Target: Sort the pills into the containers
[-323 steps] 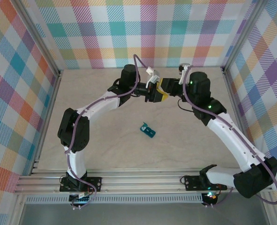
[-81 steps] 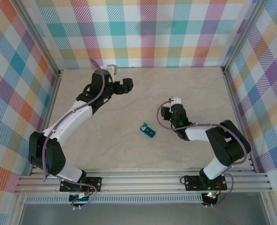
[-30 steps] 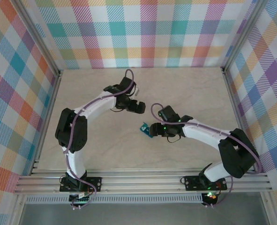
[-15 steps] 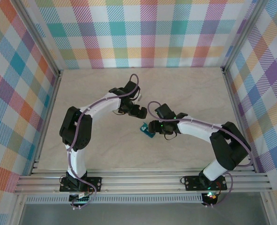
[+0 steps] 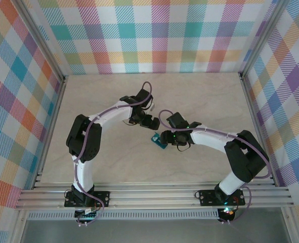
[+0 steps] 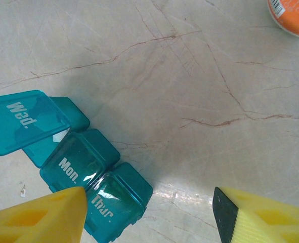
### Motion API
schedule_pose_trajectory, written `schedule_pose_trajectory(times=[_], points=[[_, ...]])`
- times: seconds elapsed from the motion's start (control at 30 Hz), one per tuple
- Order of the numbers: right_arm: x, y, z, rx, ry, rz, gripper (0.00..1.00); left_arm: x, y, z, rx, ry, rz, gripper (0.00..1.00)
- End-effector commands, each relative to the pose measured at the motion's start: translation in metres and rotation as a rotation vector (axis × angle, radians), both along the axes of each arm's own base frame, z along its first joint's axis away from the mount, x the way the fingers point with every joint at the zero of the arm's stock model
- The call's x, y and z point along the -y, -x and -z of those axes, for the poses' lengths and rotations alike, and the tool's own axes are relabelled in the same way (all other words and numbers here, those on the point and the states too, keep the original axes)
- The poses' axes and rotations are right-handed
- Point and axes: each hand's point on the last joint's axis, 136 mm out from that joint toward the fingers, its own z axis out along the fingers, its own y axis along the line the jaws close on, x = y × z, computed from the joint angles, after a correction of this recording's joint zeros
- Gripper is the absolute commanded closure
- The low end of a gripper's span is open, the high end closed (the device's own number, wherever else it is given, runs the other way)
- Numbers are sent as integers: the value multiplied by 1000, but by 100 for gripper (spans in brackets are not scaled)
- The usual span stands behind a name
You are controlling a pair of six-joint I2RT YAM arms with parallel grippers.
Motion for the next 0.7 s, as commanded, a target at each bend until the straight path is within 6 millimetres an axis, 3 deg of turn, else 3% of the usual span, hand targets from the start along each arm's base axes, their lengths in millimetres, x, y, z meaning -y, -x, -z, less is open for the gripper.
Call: schedule_pose_trajectory(times=[0.0, 0.43, 0.67], points=[[-1, 3, 9, -15, 5, 9, 33, 3, 10, 3, -25, -10, 30, 0], [1, 7, 28, -60, 32, 12, 35, 4, 17, 13, -50, -19, 42, 1], [2, 8, 30, -65, 32, 19, 35, 3, 21, 22, -71, -27, 50, 12]])
